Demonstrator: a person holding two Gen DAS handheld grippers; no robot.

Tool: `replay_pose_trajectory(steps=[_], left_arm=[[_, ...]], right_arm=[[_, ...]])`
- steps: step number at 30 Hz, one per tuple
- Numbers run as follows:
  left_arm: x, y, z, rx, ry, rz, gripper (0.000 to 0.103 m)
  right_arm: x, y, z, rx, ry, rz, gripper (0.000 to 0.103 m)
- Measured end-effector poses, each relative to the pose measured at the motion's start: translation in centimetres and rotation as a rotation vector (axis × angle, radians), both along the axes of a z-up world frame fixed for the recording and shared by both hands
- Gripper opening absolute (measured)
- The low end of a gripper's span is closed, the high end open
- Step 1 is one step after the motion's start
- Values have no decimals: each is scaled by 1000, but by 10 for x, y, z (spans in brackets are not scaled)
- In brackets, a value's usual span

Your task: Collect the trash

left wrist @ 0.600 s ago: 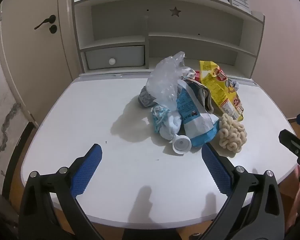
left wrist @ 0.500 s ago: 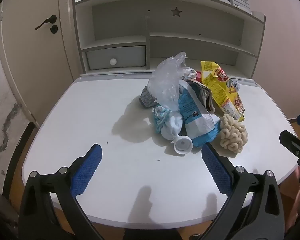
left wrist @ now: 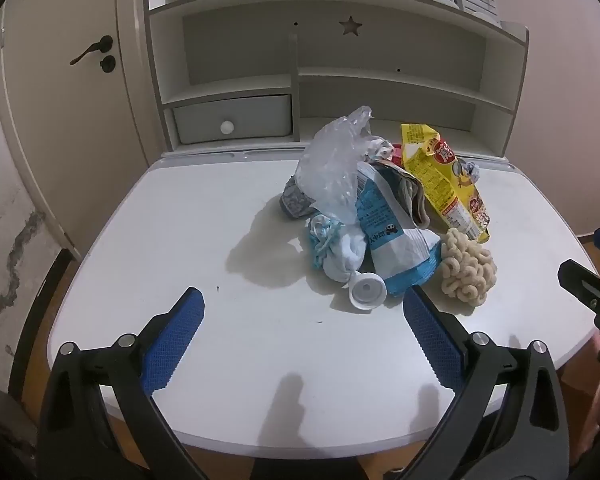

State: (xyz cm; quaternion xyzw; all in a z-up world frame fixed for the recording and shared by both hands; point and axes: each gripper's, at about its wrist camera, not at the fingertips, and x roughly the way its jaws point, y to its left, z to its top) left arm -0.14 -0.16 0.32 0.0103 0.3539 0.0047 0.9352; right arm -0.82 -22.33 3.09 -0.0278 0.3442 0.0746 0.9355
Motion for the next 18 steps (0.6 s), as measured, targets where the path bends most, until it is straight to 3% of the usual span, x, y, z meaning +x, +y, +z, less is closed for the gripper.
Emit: replay_pose_trajectory(steps=[18], left_arm=[[-3,3,3,9,-11,-5,97]], right_arm=[[-2,3,1,-4,3,11,97]])
